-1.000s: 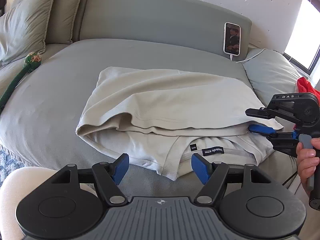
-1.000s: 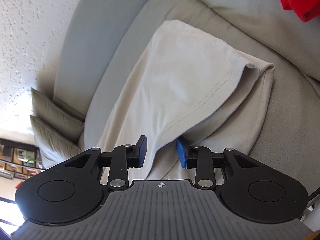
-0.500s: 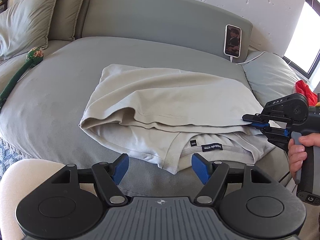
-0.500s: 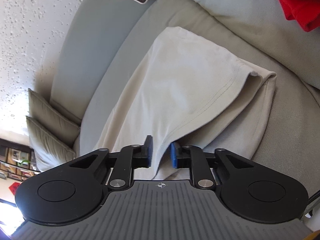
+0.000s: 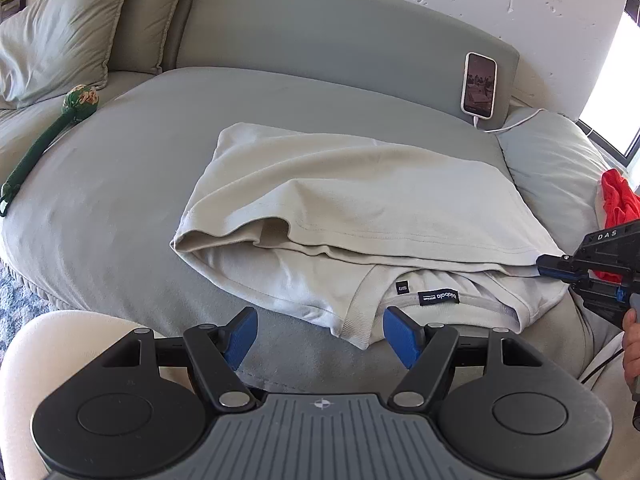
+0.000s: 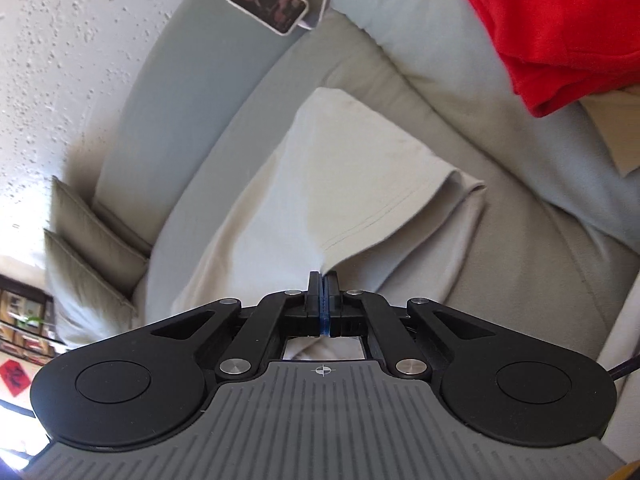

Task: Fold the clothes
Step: 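Grasp the sweatshirt edge with both grippers, fold it over, then open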

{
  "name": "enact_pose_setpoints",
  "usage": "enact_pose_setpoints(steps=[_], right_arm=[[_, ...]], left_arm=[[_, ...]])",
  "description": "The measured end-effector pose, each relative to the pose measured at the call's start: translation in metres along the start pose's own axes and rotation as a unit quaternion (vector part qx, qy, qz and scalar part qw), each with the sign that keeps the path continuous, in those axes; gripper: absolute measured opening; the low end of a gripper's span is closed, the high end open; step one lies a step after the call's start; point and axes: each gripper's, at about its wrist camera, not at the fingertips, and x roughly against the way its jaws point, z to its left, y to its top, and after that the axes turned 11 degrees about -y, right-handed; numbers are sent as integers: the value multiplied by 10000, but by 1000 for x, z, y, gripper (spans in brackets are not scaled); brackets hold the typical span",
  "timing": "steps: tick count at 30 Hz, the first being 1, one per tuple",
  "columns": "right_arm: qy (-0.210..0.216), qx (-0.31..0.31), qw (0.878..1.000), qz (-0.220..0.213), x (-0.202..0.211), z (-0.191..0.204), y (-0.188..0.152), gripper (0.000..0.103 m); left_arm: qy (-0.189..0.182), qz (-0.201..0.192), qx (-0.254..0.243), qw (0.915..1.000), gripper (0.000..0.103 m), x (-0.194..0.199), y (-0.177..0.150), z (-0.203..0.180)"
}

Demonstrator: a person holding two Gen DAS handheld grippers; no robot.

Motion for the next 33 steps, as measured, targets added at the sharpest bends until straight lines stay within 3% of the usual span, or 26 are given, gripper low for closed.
enact_pose_setpoints(steps=[4,7,9,10,11,15,20,23,24,26,28,31,33], right_arm=[[-315,225,9992,-14,0,-5,5,0],[174,120,9991,378,0,-10,10,5],[360,20,9980,516,3,-10,12,22],[394,44,9979,516,5,-9,12,43],[405,147,9981,451,8,-5,11,47],[439,542,9975,129,20,9,21,47],[271,490,9982,-222,29,17,58,57],[105,454,9984,-324,27,24,84,59],[21,520,9981,-316,22,28,94,61],[-199,837,9961,-220,2,38,113,79],[-440,1018,9938,-97,-25,45,130,80],[-512,660,9965,60,-67,43,152,73],[-330,385,9987,80,-90,37,166,67]], left_arm=[[-23,-82,-21,10000,69,-1,4,1],[-32,-362,21,9993,69,0,15,4],[91,-476,126,9987,70,-2,23,9],[156,-531,180,9983,70,-3,27,12],[209,-559,200,9980,70,-3,32,16],[392,-815,415,9950,76,2,65,40],[620,-366,1415,9873,75,-15,117,101],[737,-286,1238,9892,75,-33,145,120],[582,-238,1267,9899,74,-43,153,126],[190,-115,1464,9890,72,-65,167,140],[-3,127,1671,9859,69,-92,179,151],[-146,389,1714,9843,69,-126,190,163],[-322,445,1841,9814,69,-145,191,171]])
